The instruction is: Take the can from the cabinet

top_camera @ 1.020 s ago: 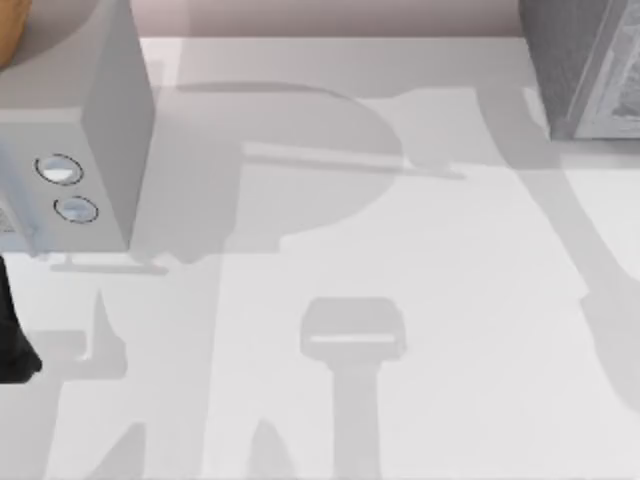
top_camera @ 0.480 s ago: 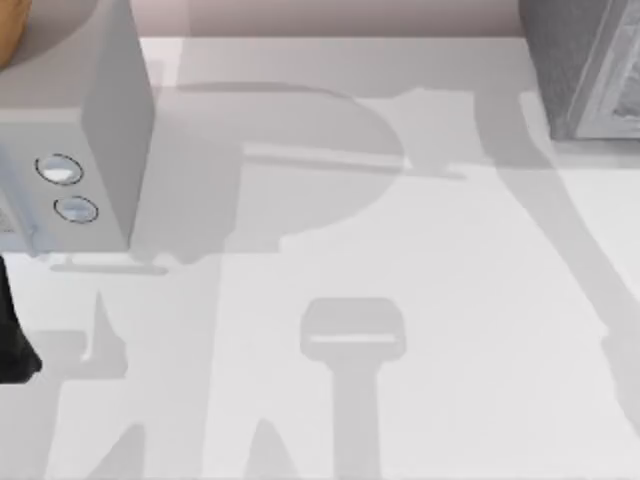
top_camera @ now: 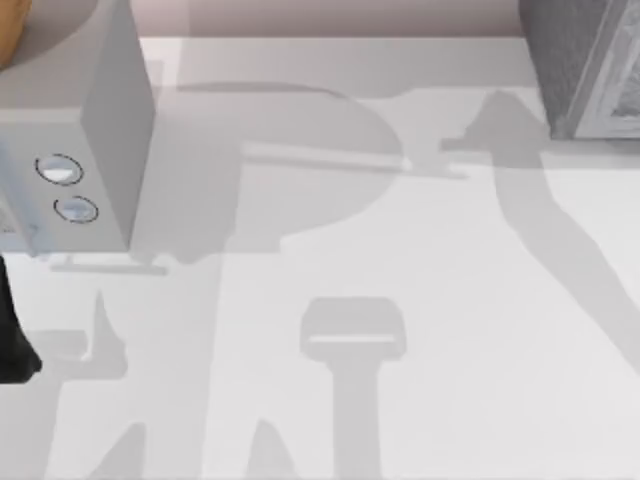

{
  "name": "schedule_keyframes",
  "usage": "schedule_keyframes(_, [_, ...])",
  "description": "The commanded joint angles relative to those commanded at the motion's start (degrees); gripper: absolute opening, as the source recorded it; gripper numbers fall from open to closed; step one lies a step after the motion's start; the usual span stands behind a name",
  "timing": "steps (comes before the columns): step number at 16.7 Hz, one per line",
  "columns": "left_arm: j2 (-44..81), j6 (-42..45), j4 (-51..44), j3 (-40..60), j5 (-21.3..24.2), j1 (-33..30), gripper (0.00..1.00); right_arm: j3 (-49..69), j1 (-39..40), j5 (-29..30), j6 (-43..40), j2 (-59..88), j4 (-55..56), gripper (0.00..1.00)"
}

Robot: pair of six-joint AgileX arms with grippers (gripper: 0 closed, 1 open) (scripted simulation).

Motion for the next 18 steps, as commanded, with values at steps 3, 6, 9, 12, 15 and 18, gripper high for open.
schedule_keyframes(3, [0.0, 0.0, 0.0, 0.0, 0.0, 0.0, 1.0, 0.2, -0.3, -0.1, 0.1, 0.1, 0.1, 0.0])
schedule_keyframes(6, [0.0, 0.0, 0.0, 0.0, 0.0, 0.0, 1.0, -1.6, -0.8, -0.7, 0.1, -1.4, 0.8, 0.0])
schedule_keyframes(9, [0.0, 0.0, 0.0, 0.0, 0.0, 0.0, 1.0, -8.9, -2.8, -2.9, -0.1, -6.7, 3.2, 0.0])
schedule_keyframes(12, [0.0, 0.0, 0.0, 0.0, 0.0, 0.0, 1.0, -21.5, -6.3, -6.3, -0.3, -15.1, 6.8, 0.0])
schedule_keyframes(15, [0.0, 0.0, 0.0, 0.0, 0.0, 0.0, 1.0, -39.3, -10.7, -10.8, -0.4, -26.2, 11.5, 0.0])
schedule_keyframes(18, [0.0, 0.0, 0.0, 0.0, 0.0, 0.0, 1.0, -60.9, -15.5, -15.8, -0.5, -39.2, 16.8, 0.0])
